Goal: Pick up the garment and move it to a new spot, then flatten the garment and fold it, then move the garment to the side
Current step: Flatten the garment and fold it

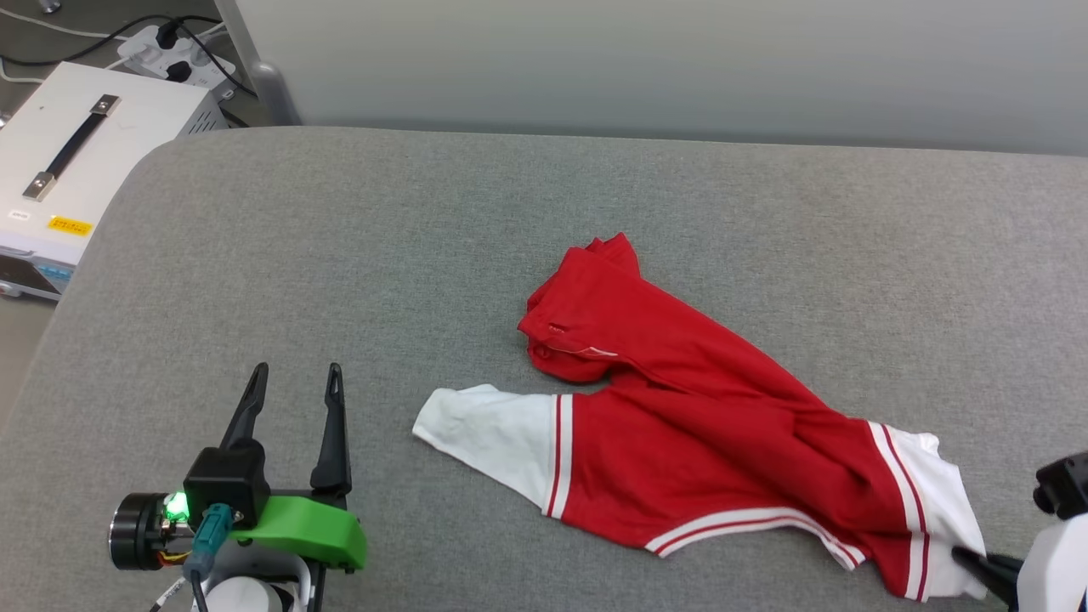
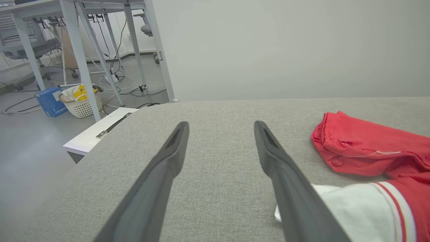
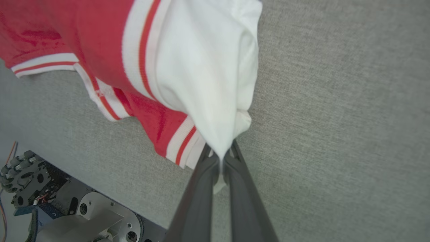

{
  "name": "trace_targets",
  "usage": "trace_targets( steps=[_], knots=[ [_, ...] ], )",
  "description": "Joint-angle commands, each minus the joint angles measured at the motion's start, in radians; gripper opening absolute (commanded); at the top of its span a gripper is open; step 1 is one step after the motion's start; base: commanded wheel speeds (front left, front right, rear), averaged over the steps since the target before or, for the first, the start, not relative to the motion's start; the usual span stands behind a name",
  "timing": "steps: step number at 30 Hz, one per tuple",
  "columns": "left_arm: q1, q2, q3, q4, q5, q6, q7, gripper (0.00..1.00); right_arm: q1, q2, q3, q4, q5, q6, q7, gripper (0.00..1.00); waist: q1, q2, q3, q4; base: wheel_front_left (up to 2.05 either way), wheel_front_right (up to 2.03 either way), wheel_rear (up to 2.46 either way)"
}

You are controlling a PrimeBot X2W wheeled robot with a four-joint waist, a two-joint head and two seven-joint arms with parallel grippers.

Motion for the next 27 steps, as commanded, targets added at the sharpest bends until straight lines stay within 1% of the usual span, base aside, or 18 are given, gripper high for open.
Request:
trace_targets(
  steps=[1, 4, 5, 6, 7, 12, 18, 21, 24, 27],
  knots=[
    [0.005, -0.011, 0.003, 0.007, 0.014, -0.011, -0.006, 1.0, 0.032, 0.02, -0.019, 0.024, -0.006, -0.001, 0.011, 0.0, 0.0, 0.0, 0.001, 0.003, 0.0, 0.0, 0.0],
    [0.004, -0.02, 0.007, 0.014, 0.024, -0.023, -0.006, 1.0, 0.063, 0.054, -0.053, 0.066, -0.038, -0.001, 0.005, 0.0, 0.0, 0.0, 0.0, 0.008, 0.0, 0.0, 0.0],
    [0.004, -0.023, 0.009, 0.016, 0.027, -0.028, -0.006, 1.0, 0.066, 0.062, -0.064, 0.075, -0.058, -0.001, -0.004, 0.07, 0.0, 0.0, -0.001, 0.01, 0.0, 0.0, 0.0],
    [0.005, -0.024, 0.011, 0.017, 0.03, -0.031, -0.006, 1.0, 0.066, 0.068, -0.075, 0.074, -0.071, -0.001, -0.014, 0.62, 0.0, 0.0, -0.002, 0.011, 0.0, 0.0, 0.0],
    [0.007, -0.026, 0.014, 0.018, 0.033, -0.034, -0.006, 1.0, 0.063, 0.079, -0.095, 0.068, -0.08, -0.001, -0.032, 1.0, 0.0, 0.0, -0.004, 0.012, 0.0, 0.0, 0.0],
    [0.017, -0.035, 0.028, 0.017, 0.046, -0.044, -0.006, 1.0, 0.054, 0.084, -0.171, -0.013, -0.129, -0.001, -0.065, 1.0, 0.0, 0.0, -0.016, 0.017, 0.0, 0.0, 0.0],
    [0.025, -0.05, 0.035, 0.008, 0.061, -0.055, -0.006, 1.0, 0.037, 0.071, -0.29, -0.189, -0.185, -0.001, -0.056, 1.0, 0.0, 0.0, -0.018, 0.029, 0.0, 0.0, 0.0],
    [0.021, -0.058, 0.04, -0.002, 0.068, -0.059, -0.006, 1.0, -0.022, 0.073, -0.331, -0.278, -0.222, -0.001, -0.037, 1.0, 0.0, 0.0, -0.005, 0.035, 0.0, 0.0, 0.0],
    [0.009, -0.065, 0.044, -0.012, 0.076, -0.063, -0.006, 1.0, -0.12, 0.07, -0.316, -0.329, -0.269, -0.001, -0.002, 1.0, 0.0, 0.0, 0.015, 0.043, 0.0, 0.0, 0.0],
    [-0.011, -0.074, 0.045, -0.023, 0.086, -0.068, -0.006, 1.0, -0.247, 0.084, -0.24, -0.354, -0.288, -0.001, 0.056, 1.0, 0.0, 0.0, 0.041, 0.058, 0.0, 0.0, 0.0]
  ],
)
